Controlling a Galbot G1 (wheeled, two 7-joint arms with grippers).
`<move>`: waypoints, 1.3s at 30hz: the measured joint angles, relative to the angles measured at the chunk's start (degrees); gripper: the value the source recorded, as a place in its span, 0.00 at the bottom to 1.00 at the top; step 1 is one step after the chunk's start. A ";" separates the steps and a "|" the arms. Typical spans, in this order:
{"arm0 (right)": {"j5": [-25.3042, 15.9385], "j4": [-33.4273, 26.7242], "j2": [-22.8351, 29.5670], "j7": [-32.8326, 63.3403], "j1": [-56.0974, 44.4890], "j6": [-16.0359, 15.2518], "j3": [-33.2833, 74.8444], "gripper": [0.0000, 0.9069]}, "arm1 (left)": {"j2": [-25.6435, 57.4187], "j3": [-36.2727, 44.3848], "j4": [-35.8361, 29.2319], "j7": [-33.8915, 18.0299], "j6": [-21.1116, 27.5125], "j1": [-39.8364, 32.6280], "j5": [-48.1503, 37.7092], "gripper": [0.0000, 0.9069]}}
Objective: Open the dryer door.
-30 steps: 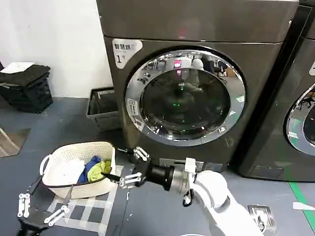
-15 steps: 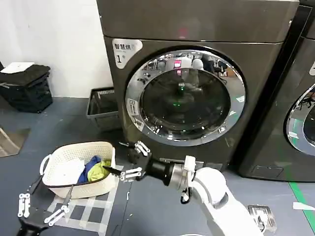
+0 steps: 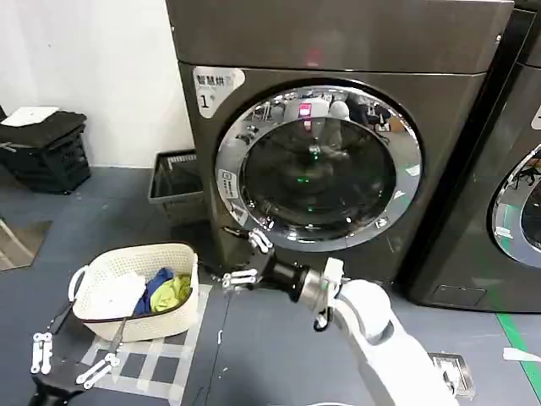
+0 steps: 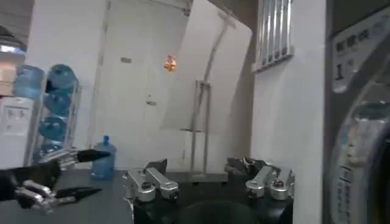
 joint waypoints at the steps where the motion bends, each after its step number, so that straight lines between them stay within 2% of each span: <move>1: 0.00 -0.58 0.00 0.07 0.39 0.13 0.00 1.00 | 0.00 0.00 0.00 0.00 0.08 -0.02 0.00 1.00; 24: 0.15 -12.85 1.56 2.25 8.88 5.17 -0.99 1.00 | -0.05 -0.18 -0.71 0.06 0.15 0.20 0.07 1.00; 39: -0.42 -18.65 3.11 3.73 12.04 6.62 -1.98 1.00 | -0.08 -0.29 -0.72 0.05 0.20 0.17 0.07 1.00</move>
